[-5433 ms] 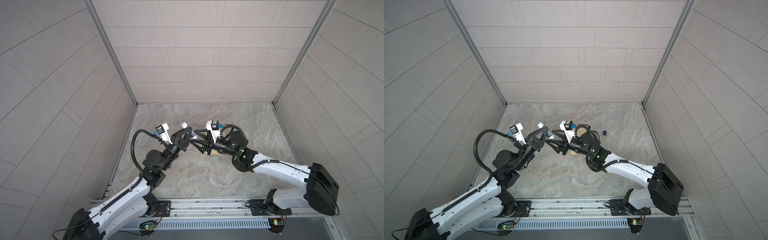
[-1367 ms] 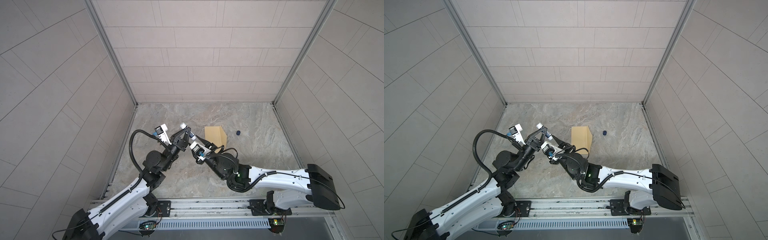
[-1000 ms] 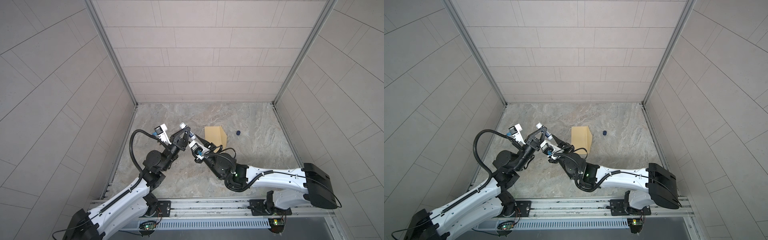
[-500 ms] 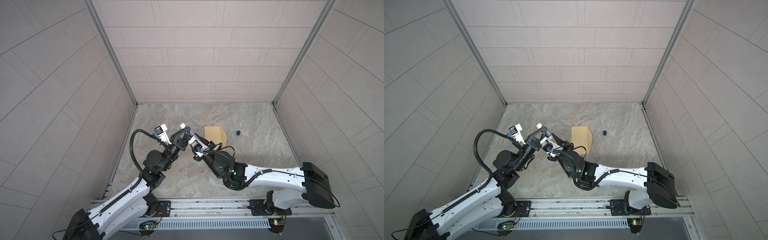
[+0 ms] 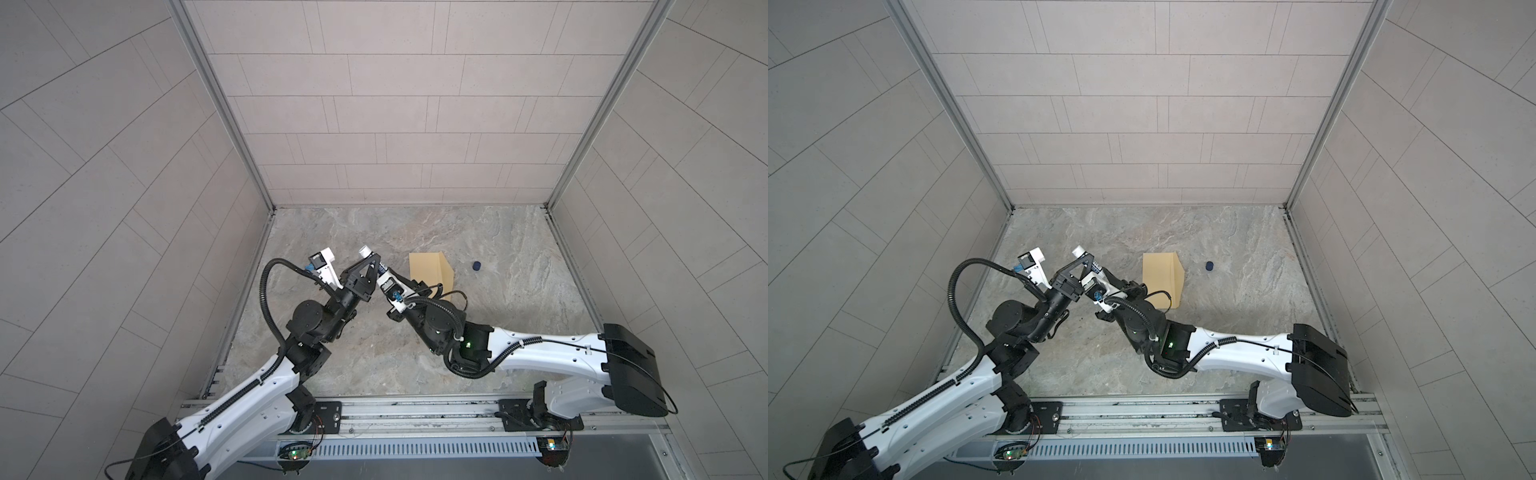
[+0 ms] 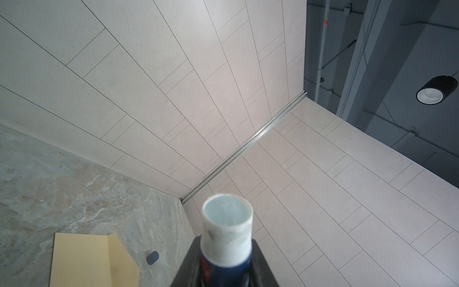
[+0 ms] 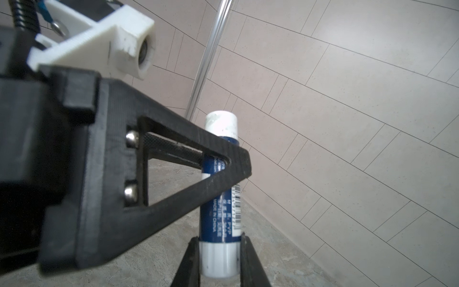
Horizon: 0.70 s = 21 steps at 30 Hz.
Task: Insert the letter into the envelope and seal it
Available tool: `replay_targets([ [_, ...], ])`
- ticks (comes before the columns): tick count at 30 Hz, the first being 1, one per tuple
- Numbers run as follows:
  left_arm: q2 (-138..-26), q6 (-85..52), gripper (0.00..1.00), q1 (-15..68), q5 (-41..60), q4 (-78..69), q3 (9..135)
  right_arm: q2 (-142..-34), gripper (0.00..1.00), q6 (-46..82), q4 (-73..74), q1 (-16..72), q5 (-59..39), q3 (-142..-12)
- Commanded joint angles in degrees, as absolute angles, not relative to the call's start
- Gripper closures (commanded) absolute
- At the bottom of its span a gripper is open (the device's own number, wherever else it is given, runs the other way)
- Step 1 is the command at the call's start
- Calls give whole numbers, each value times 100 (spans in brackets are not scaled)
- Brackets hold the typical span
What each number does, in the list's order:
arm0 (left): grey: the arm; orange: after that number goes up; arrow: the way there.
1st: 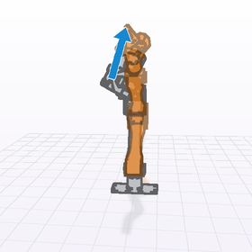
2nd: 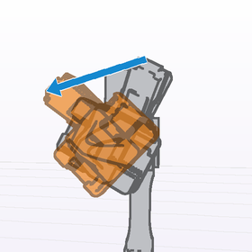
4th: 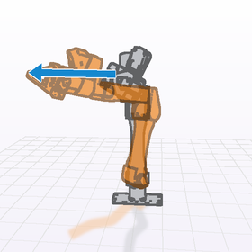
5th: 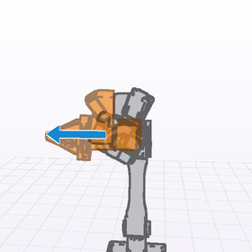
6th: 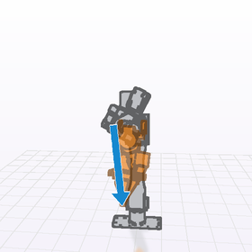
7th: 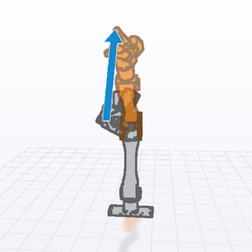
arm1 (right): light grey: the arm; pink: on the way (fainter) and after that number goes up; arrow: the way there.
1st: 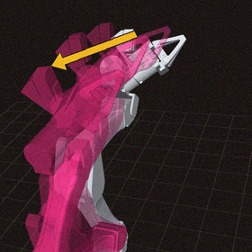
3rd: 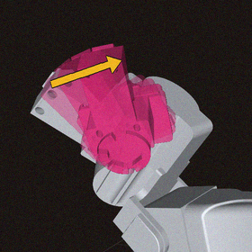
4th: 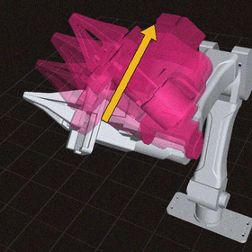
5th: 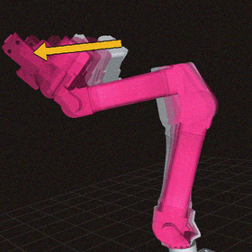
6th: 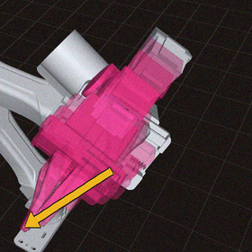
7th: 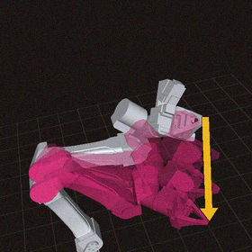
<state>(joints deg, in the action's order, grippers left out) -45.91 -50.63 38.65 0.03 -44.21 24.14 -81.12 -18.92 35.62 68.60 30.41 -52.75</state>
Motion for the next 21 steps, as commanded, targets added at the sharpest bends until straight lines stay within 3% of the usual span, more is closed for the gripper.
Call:
replay_targets([
  [1, -4540, -5057, 100, 3855, 115, -4724, 2452, -8030, 100, -1510, 3336, 6741, 2928, -5409],
  [5, -4560, -4725, 100, 3852, 515, -4933, 2427, -7539, 100, -508, 2748, 6188, 1521, -5352],
  [12, -4627, -4240, 100, 3856, 1325, -5991, 2224, -7069, 100, 2319, 2831, 4159, -2435, -5349],
  [15, -4681, -4184, 100, 3854, 1661, -6177, 2258, -7203, 100, 3136, 3291, 3755, -3387, -5400],
  [21, -4741, -4184, 100, 3850, 1922, -6286, 2294, -7576, 100, 4332, 4297, 3449, -4218, -5425],
])
